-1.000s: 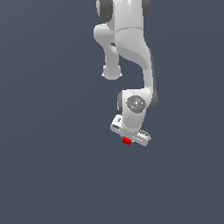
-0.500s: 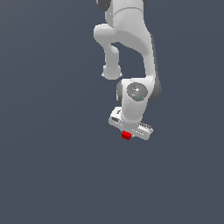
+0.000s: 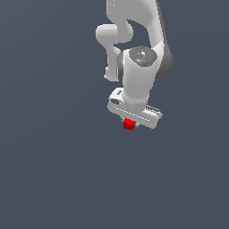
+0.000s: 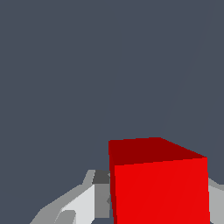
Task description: Pick up the red cube and move it to a goal position.
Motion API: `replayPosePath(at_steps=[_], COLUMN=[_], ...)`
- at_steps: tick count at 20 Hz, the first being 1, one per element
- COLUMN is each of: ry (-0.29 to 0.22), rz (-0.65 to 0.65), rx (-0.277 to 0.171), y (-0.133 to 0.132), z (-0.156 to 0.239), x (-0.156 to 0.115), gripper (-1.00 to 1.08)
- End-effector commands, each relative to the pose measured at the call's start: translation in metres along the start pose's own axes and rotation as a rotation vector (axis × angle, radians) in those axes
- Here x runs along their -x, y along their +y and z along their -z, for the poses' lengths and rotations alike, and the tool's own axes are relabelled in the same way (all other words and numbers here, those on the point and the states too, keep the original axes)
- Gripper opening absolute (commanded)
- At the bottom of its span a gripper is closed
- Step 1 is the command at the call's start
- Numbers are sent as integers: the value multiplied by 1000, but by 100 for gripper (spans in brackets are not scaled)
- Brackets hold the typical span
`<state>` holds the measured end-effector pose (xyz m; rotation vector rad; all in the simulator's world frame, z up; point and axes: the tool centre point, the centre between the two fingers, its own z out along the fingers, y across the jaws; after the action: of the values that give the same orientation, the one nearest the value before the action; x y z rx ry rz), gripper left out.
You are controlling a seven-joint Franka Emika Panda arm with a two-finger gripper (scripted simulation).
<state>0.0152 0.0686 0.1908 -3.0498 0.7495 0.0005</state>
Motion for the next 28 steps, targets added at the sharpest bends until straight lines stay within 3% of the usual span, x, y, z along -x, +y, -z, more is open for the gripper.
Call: replayPosePath(at_steps=[1, 15, 28], ry=[0, 1, 1], rz=[0, -1, -1], rx=[0, 1, 1], y=[4, 21, 25], z=[32, 185, 237], x=[1, 1, -1], gripper=[-100, -100, -100])
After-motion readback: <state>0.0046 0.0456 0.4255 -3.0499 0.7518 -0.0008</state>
